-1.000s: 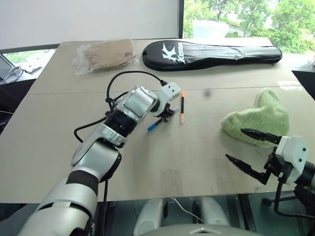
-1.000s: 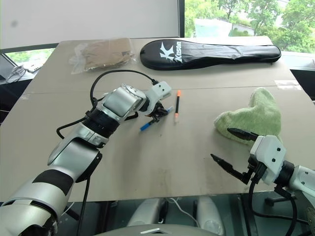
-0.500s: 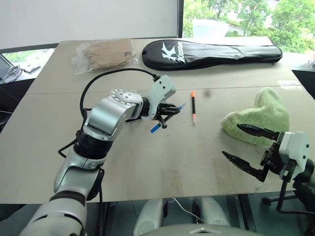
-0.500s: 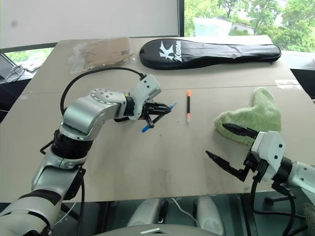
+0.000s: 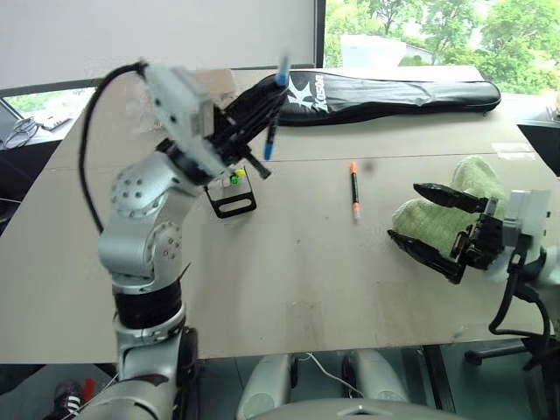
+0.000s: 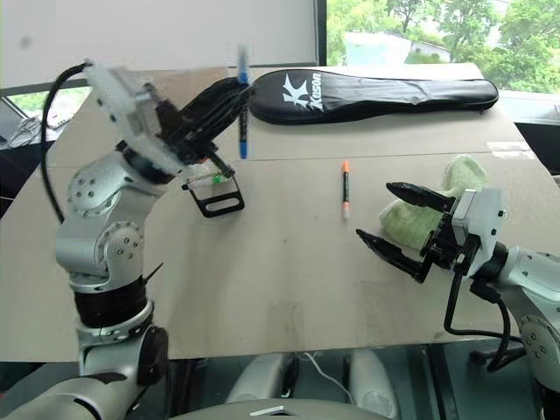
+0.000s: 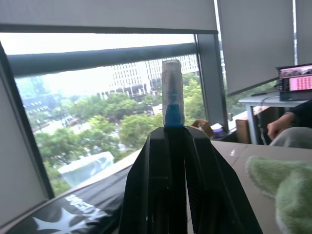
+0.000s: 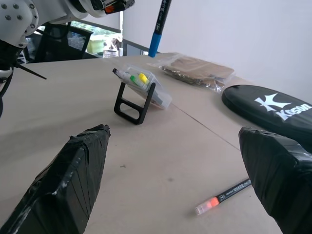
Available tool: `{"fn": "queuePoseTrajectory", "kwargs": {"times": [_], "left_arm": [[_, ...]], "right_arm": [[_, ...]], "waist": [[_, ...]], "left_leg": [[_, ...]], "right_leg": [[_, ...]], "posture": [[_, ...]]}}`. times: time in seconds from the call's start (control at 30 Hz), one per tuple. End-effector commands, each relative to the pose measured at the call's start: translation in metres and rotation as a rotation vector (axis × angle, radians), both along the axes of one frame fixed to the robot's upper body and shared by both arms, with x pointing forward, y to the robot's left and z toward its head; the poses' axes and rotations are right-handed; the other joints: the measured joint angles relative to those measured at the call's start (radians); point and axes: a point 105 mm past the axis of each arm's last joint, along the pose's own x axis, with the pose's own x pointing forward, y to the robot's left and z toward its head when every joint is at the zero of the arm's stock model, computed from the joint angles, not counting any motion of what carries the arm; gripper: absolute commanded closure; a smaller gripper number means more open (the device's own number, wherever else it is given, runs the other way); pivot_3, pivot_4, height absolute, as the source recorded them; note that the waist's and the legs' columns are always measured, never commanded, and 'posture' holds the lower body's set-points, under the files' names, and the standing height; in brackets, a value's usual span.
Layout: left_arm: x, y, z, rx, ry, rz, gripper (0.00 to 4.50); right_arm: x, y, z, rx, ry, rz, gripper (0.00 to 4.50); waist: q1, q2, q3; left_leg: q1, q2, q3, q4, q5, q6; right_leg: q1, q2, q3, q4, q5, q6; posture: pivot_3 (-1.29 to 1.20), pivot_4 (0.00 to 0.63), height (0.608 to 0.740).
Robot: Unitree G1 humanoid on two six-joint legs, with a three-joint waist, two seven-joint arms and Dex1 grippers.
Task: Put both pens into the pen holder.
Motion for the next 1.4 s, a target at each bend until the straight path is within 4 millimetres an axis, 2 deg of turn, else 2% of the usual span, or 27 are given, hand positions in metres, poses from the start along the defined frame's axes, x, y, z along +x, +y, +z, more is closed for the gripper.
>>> {"fn": "queuePoseTrajectory", "kwargs": {"times": [0.03, 0.2, 0.4, 0.67, 0.8, 0.93, 1.0, 1.03, 1.07, 1.17, 1.2, 1.23, 1.27, 1.3, 1.4], "left_arm": [[-0.011, 0.013, -0.013, 0.179, -0.240, 0.086, 4.48], [0.001, 0.035, -0.027, 0.226, -0.317, 0.167, 4.48], [0.011, 0.043, -0.044, 0.274, -0.322, 0.133, 4.48], [0.011, 0.056, -0.056, 0.281, -0.285, 0.101, 4.48], [0.018, 0.072, -0.070, 0.316, -0.269, 0.149, 4.48], [0.022, 0.079, -0.075, 0.314, -0.287, 0.173, 4.48], [0.025, 0.083, -0.077, 0.311, -0.283, 0.184, 3.61], [0.026, 0.083, -0.078, 0.312, -0.280, 0.185, 3.55], [0.025, 0.083, -0.079, 0.312, -0.274, 0.180, 2.99], [0.021, 0.078, -0.075, 0.292, -0.281, 0.169, 1.79], [0.019, 0.076, -0.073, 0.272, -0.277, 0.160, 1.10], [0.017, 0.073, -0.070, 0.246, -0.270, 0.146, 0.82], [0.013, 0.068, -0.067, 0.215, -0.259, 0.128, 0.35], [0.010, 0.063, -0.064, 0.169, -0.222, 0.101, 0.04], [-0.005, 0.041, -0.064, 0.059, -0.013, -0.025, 0.04]], "right_arm": [[-0.002, 0.007, 0.009, 0.009, -0.030, 0.051, 0.00], [-0.001, 0.011, 0.013, 0.015, -0.032, 0.081, 0.00], [0.001, 0.013, 0.015, 0.010, -0.032, 0.085, 0.00], [-0.001, 0.011, 0.013, 0.003, -0.026, 0.059, 0.00], [-0.001, 0.013, 0.011, 0.003, -0.024, 0.056, 0.00], [0.000, 0.012, 0.009, -0.007, -0.022, 0.053, 0.00], [0.001, 0.011, 0.008, -0.012, -0.020, 0.052, 0.00], [0.002, 0.010, 0.008, -0.015, -0.021, 0.050, 0.00], [0.002, 0.010, 0.008, -0.017, -0.021, 0.048, 0.00], [0.006, 0.010, 0.004, -0.035, 0.020, 0.034, 0.00], [0.009, 0.011, 0.002, -0.045, 0.037, 0.023, 0.00], [0.013, 0.013, -0.002, -0.062, 0.064, 0.005, 0.00], [0.021, 0.013, -0.009, -0.104, 0.099, -0.043, 0.00], [0.031, 0.014, -0.014, -0.143, 0.107, -0.093, 0.00], [0.049, 0.026, -0.028, -0.184, 0.213, -0.142, 0.00]], "waist": [[-0.001, 0.000, 0.000], [0.005, 0.000, 0.000], [-0.001, 0.000, 0.000], [-0.004, 0.000, 0.000], [-0.005, 0.000, 0.000], [-0.004, 0.000, 0.000], [-0.004, 0.000, 0.000], [-0.004, 0.000, 0.000], [-0.004, 0.000, 0.000], [-0.005, 0.000, 0.000], [-0.005, 0.000, 0.000], [-0.006, 0.000, 0.000], [-0.008, 0.000, 0.000], [-0.011, 0.000, 0.000], [-0.023, 0.000, 0.000]], "left_leg": [[0.001, 0.000, 0.000, 0.000, 0.000, 0.000], [0.001, 0.000, -0.001, -0.001, 0.000, 0.000], [0.001, -0.001, -0.001, -0.001, 0.000, 0.000], [0.001, -0.001, -0.002, -0.001, 0.000, 0.000], [0.001, -0.001, -0.002, -0.001, 0.000, 0.000], [0.001, -0.001, -0.002, -0.001, 0.000, 0.000], [0.001, -0.001, -0.002, -0.001, 0.000, 0.000], [0.001, -0.001, -0.002, -0.001, 0.000, 0.000], [0.001, -0.001, -0.002, -0.001, 0.000, 0.000], [0.001, -0.001, -0.002, -0.001, 0.000, 0.000], [0.001, -0.001, -0.002, -0.001, 0.000, 0.000], [0.001, -0.001, -0.002, -0.001, 0.000, 0.000], [0.001, -0.001, -0.002, -0.001, 0.000, 0.000], [0.001, -0.001, -0.002, -0.001, 0.000, 0.000], [0.001, 0.000, -0.002, -0.001, 0.000, 0.000]], "right_leg": [[0.000, 0.000, 0.001, 0.000, 0.000, 0.000], [0.001, 0.000, -0.001, 0.000, 0.000, 0.000], [0.001, -0.001, -0.002, 0.000, 0.000, 0.000], [0.001, -0.001, -0.004, 0.000, 0.000, 0.000], [0.001, 0.000, -0.004, 0.000, 0.000, 0.000], [0.001, 0.000, -0.005, 0.000, 0.000, 0.000], [0.001, -0.001, -0.006, 0.000, 0.000, 0.000], [0.001, -0.001, -0.006, 0.000, 0.000, 0.000], [0.001, -0.001, -0.006, 0.000, 0.000, 0.000], [0.000, -0.001, -0.006, 0.000, 0.000, 0.000], [0.000, -0.001, -0.006, 0.000, 0.000, 0.000], [0.000, -0.001, -0.006, 0.000, 0.000, 0.000], [0.001, -0.001, -0.005, 0.000, 0.000, 0.000], [0.000, -0.001, -0.005, 0.000, 0.000, 0.000], [0.000, -0.001, 0.000, 0.000, 0.000, 0.000]], "posture": [[0.00, 0.150, 0.740], [0.00, 0.150, 0.740], [0.00, 0.150, 0.740], [0.00, 0.150, 0.740], [0.00, 0.150, 0.740], [0.00, 0.150, 0.740], [0.00, 0.150, 0.740], [0.00, 0.150, 0.740], [0.00, 0.150, 0.740], [0.00, 0.150, 0.740], [0.00, 0.150, 0.740], [0.00, 0.150, 0.740], [0.00, 0.150, 0.740], [0.00, 0.150, 0.740], [0.00, 0.150, 0.740]]}}
